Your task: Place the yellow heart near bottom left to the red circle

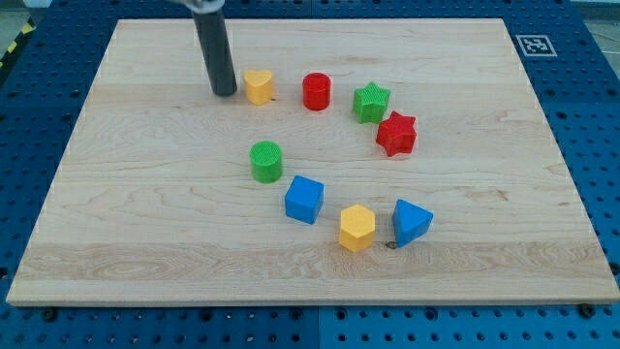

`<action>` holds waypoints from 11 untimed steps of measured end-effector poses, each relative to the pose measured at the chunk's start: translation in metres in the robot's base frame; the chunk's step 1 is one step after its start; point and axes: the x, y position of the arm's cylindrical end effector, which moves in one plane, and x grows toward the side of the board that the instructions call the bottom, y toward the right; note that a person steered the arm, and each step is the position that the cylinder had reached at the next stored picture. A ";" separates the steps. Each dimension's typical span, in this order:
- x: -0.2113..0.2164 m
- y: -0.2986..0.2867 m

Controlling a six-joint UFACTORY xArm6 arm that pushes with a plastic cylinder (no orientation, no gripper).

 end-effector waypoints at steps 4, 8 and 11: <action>-0.002 0.026; 0.052 0.076; 0.032 0.110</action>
